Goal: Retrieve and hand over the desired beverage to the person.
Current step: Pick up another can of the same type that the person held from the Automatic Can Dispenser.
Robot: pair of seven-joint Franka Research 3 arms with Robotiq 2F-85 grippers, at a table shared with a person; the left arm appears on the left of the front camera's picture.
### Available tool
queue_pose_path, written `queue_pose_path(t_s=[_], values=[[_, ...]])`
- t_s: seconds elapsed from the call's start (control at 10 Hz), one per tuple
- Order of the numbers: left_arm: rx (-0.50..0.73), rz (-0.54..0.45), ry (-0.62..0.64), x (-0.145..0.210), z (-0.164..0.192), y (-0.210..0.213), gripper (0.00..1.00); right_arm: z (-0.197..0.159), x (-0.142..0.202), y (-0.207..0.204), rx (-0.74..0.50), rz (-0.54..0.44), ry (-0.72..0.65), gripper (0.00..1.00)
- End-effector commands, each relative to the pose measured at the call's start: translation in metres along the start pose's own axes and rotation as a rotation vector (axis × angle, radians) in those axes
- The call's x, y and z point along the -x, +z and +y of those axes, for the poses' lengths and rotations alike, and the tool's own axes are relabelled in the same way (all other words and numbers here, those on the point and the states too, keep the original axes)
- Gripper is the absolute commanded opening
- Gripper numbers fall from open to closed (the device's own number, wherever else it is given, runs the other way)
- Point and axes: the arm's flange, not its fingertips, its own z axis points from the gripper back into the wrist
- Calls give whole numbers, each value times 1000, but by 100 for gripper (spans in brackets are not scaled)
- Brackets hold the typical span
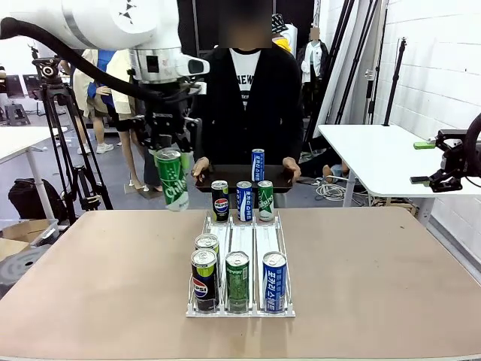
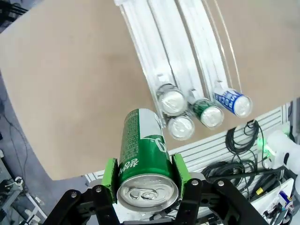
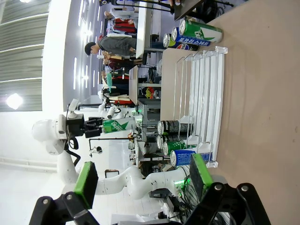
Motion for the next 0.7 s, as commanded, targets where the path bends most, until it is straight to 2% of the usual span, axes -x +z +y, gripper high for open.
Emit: queue_pose_path(t_s=[0.0,0.3,0.6], values=[[-28,-6,16,-8,31,15,0,0,1,-1,-7,6,11,100],[-16,46,38,-13,86,11,0,0,1,-1,-7,6,11,100],[23,39,36,-24,127,-10,0,0,1,-1,-7,6,11,100]])
